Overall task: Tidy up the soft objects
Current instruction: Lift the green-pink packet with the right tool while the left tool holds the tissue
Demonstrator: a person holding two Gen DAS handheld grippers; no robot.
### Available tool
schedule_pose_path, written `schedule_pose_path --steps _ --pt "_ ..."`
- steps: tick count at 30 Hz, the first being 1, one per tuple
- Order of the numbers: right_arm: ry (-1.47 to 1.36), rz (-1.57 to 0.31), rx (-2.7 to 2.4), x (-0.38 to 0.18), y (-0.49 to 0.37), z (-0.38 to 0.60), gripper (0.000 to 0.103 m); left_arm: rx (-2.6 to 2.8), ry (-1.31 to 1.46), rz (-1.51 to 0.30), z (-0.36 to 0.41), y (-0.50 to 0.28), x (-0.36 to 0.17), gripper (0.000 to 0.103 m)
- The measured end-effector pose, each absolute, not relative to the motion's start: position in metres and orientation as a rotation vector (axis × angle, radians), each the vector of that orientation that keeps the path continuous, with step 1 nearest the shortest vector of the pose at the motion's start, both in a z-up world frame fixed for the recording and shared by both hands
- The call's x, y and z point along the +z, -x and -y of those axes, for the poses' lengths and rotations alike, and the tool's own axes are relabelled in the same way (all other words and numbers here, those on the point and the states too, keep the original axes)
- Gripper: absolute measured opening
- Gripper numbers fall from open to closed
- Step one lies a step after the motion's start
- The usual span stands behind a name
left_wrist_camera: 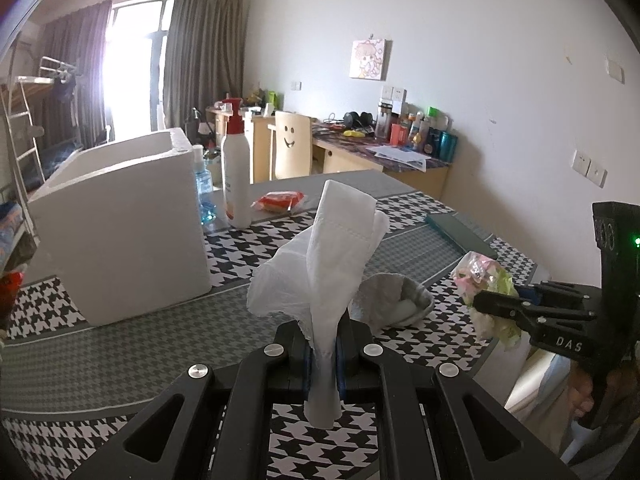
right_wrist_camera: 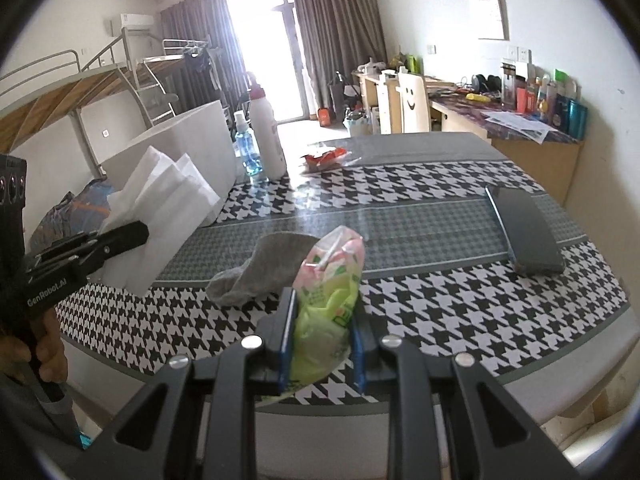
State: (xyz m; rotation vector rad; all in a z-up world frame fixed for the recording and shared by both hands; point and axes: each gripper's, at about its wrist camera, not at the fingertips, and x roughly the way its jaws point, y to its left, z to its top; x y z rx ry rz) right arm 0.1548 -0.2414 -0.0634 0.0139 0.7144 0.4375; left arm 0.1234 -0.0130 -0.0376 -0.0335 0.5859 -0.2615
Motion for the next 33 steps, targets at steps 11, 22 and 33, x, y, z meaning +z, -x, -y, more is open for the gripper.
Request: schedule_pose_path --steps 11,22,33 --pt "-0.040 -0.708 0.422 -0.066 -0.166 0.253 0.028 -0.226 0.047 -0.587 0.007 -0.125 -0.040 0.009" --pt "-0.034 -0.716 0.433 -0.071 -0.178 0.246 0.028 -0.246 0.068 -0.601 0.002 -0.135 -0.044 0.009" --pt "-0.024 -0.701 0.461 -0.068 -0.183 0.234 0.028 -0.217 0.063 -0.592 -0.005 -0.140 -0.038 0.009"
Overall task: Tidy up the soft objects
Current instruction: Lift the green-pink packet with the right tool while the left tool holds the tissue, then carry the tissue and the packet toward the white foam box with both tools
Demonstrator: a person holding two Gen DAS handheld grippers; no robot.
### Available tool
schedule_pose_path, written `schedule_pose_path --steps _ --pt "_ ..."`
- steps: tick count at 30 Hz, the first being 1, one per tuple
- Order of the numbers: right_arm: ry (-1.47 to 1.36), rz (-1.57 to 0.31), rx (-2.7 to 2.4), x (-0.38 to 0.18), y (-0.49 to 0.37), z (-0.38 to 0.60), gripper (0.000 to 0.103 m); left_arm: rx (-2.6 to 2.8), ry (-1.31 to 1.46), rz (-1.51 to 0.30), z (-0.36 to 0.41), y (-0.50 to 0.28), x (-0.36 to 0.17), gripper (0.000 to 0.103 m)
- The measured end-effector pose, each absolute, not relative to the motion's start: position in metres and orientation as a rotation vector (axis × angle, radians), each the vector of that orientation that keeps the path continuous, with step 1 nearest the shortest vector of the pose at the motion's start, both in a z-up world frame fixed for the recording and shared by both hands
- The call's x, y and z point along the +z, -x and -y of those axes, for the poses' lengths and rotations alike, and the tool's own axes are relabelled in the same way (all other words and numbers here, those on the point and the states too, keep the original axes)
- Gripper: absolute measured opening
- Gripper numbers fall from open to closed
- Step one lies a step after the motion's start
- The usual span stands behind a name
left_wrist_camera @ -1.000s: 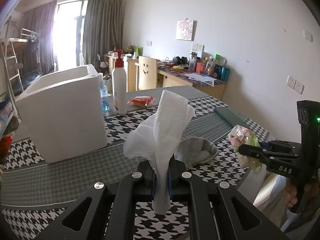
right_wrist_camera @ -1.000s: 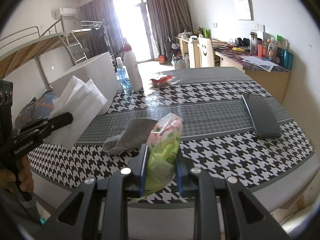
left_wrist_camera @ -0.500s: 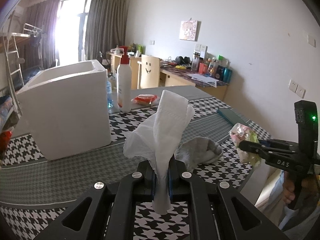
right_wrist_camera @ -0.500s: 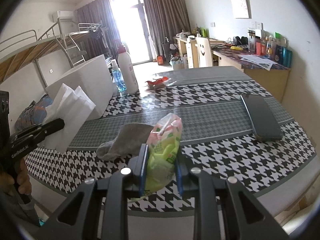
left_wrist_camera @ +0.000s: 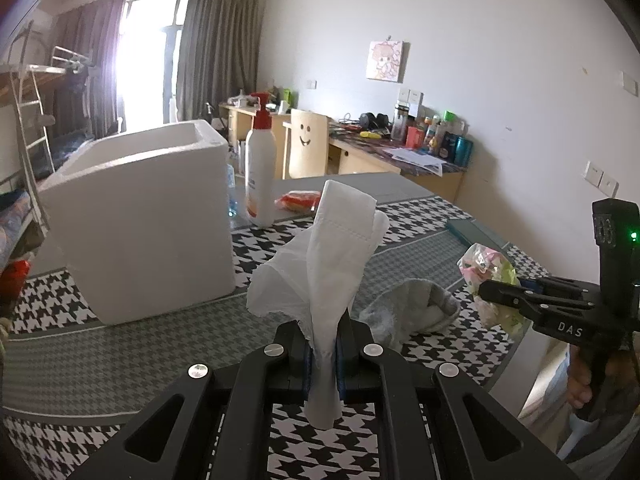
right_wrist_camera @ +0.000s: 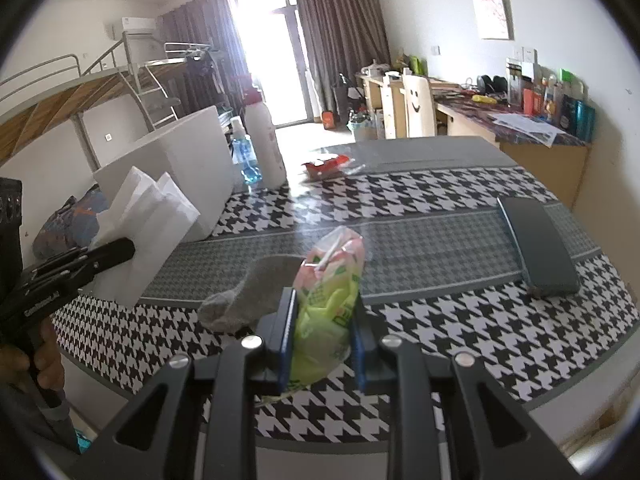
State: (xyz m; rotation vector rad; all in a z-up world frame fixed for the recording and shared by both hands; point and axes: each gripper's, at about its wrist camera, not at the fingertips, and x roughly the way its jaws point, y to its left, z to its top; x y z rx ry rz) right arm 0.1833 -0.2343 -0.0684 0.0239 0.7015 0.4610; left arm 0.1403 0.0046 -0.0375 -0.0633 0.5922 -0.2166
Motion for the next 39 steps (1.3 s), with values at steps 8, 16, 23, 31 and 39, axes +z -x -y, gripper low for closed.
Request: schedule_pose_path --steps 8,16,23,31,39 --pt "-0.012 -0.671 0.494 -0.059 -0.186 0.226 0.028 -0.180 0.051 -0.573 -0.012 -0.139 -0.027 0.009" --pt "-0.002 -0.643 0.528 -0.048 -0.191 0.214 0.028 -0.146 0.031 -0.554 -0.019 -0.144 -0.015 0.009" --pt "0.004 -0.620 0.558 -0.037 -0.196 0.203 0.028 -0.136 0.027 -0.539 -0.024 -0.147 -0.007 0.009" --pt "0.014 -0.592 0.576 -0.026 -0.201 0.194 0.028 -0.122 0.019 -0.512 -0.029 -0.150 0.002 0.009" --pt "0.031 -0.563 0.589 -0.014 -0.203 0.186 0.028 -0.106 0.013 -0.497 -0.034 -0.153 0.007 0.009"
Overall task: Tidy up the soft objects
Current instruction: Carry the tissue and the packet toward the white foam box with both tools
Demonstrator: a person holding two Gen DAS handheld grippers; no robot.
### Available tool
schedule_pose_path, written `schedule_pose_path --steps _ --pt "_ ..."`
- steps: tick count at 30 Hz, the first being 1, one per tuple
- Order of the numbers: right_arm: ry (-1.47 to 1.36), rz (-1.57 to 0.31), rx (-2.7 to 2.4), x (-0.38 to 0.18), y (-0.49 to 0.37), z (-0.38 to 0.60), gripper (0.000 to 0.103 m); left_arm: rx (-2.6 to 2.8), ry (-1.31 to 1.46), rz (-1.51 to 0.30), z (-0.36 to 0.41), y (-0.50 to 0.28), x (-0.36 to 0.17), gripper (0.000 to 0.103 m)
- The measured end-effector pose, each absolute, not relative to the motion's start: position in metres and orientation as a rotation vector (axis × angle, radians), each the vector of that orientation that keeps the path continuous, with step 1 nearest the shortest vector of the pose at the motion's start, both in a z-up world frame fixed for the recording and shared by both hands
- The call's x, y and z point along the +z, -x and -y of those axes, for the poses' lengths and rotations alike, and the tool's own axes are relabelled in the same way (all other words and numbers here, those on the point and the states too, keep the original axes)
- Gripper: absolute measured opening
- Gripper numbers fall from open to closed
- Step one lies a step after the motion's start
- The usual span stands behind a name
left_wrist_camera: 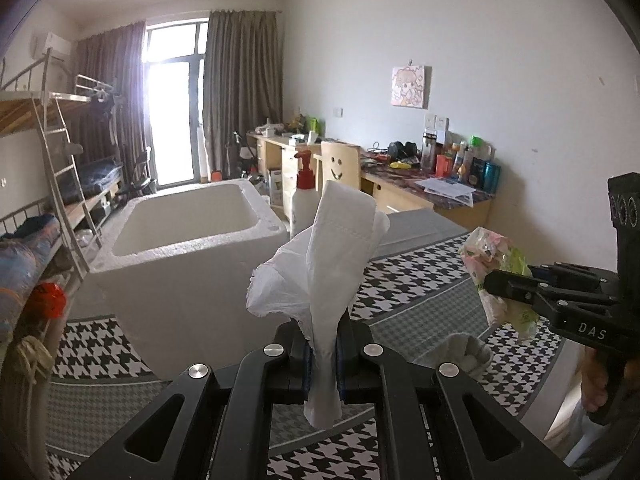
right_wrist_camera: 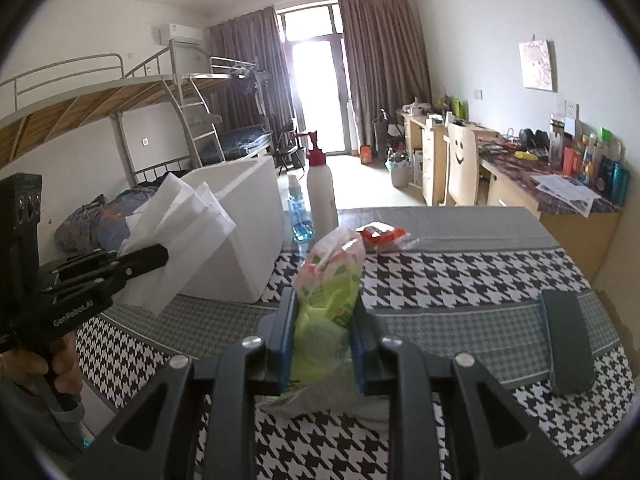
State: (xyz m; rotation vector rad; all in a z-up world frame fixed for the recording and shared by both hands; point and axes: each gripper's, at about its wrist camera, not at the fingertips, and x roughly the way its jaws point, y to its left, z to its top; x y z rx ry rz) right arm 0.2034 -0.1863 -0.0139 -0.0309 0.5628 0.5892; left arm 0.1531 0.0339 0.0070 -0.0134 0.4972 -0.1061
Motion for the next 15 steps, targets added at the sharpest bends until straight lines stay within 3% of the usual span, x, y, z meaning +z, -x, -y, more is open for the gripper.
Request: schedule_pose_path --steps 15 --pt "0.047 -0.523 0.607 0.002 -0.209 0.171 0.028 -0.082 -0.013 -0.443 -0.037 -0.159 0.028 0.009"
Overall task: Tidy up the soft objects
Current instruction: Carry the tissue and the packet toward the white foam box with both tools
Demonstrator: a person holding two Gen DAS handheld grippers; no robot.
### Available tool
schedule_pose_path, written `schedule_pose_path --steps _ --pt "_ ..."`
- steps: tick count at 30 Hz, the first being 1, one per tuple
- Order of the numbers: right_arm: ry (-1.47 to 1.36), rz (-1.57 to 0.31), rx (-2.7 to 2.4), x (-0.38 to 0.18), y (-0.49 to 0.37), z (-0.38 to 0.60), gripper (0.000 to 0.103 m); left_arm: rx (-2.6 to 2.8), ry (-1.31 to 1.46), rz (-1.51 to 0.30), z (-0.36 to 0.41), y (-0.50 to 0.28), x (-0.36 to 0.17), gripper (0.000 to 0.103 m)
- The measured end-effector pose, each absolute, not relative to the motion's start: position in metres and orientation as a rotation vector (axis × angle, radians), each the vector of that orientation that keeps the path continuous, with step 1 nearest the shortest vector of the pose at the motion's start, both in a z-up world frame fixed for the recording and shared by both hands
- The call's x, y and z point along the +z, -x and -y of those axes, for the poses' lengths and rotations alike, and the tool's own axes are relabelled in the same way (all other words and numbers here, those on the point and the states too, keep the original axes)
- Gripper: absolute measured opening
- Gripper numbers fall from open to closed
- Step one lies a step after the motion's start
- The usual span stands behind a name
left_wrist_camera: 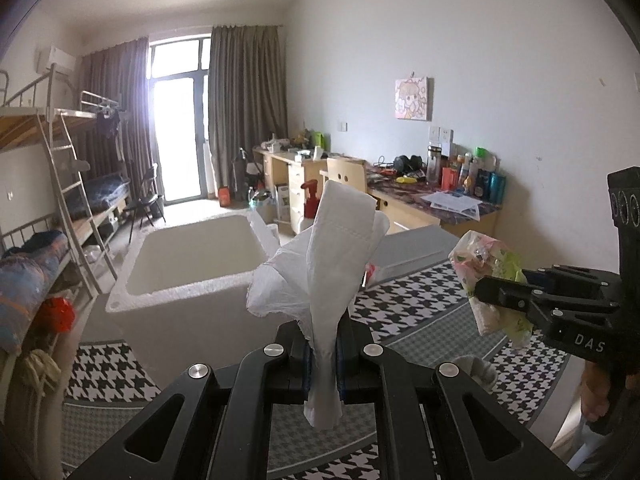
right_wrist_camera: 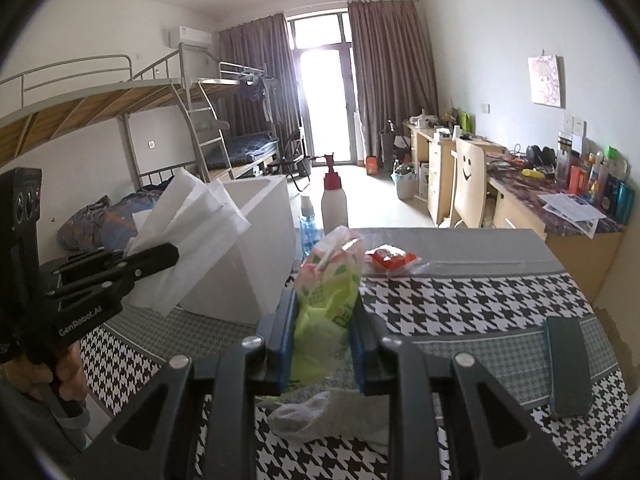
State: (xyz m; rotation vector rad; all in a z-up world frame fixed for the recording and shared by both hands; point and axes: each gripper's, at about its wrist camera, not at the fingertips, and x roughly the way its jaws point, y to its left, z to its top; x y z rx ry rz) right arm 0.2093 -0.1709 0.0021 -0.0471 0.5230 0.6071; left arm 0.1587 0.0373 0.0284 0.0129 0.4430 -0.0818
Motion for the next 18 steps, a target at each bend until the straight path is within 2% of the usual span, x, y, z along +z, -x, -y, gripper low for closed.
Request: schedule_pose_path --steps 18 --pt "0.064 -0.471 0.641 0.029 -0.221 0.149 0.028 -0.032 -0.007 -0.396 -0.055 -0.172 0.049 0.010"
